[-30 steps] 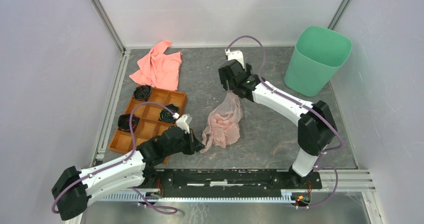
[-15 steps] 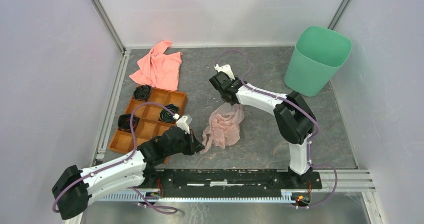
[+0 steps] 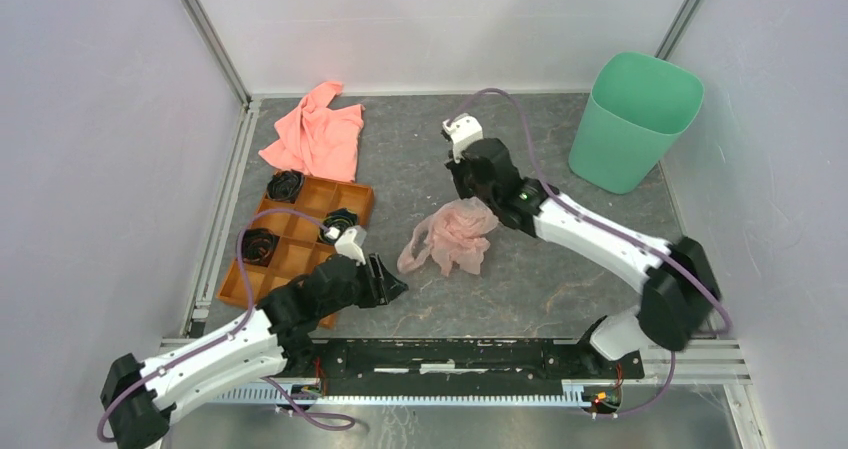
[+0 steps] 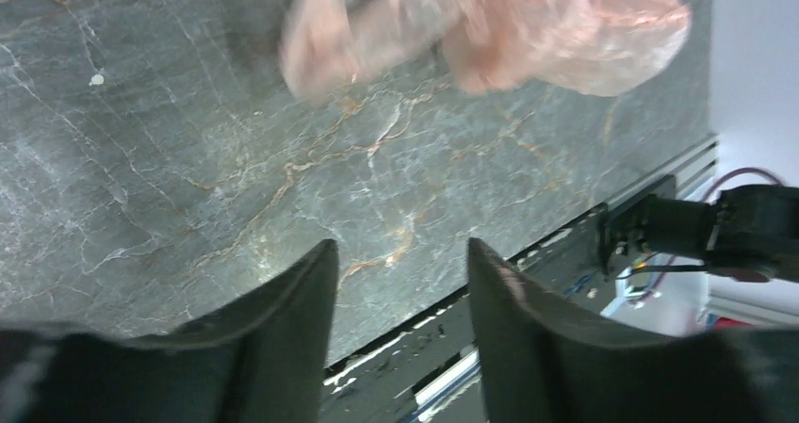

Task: Put the trash bags into the trash bin

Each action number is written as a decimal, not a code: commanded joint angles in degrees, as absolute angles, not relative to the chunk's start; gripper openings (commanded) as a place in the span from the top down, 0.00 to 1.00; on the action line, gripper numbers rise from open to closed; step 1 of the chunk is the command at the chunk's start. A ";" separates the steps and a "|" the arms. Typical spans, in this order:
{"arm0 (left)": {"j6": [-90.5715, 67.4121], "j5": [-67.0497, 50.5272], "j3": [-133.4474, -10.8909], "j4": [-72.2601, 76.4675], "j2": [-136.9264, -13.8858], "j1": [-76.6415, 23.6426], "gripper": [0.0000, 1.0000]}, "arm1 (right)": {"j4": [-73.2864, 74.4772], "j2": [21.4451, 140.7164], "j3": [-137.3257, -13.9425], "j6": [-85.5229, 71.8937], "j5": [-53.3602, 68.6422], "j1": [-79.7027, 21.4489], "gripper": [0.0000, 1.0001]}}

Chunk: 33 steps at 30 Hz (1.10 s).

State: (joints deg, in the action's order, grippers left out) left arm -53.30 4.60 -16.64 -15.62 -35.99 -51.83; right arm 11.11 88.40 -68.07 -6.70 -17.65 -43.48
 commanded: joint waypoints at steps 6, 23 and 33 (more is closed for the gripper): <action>-57.05 11.52 -21.10 -21.25 -30.38 -51.77 0.13 | -24.27 70.08 -41.87 0.16 4.01 -43.38 1.00; -33.70 2.33 -37.02 1.64 -68.37 -35.56 0.00 | -24.12 53.41 -28.74 0.14 9.86 -40.42 1.00; -40.09 -21.83 -23.78 30.08 -70.29 -35.13 0.00 | -22.63 51.86 -28.74 -1.22 11.79 -37.62 1.00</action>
State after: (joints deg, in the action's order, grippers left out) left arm -37.47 -11.68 -29.21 16.56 -72.44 -33.91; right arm -21.54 53.23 -28.60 0.30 10.76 -38.68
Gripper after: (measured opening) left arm 0.996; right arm 0.006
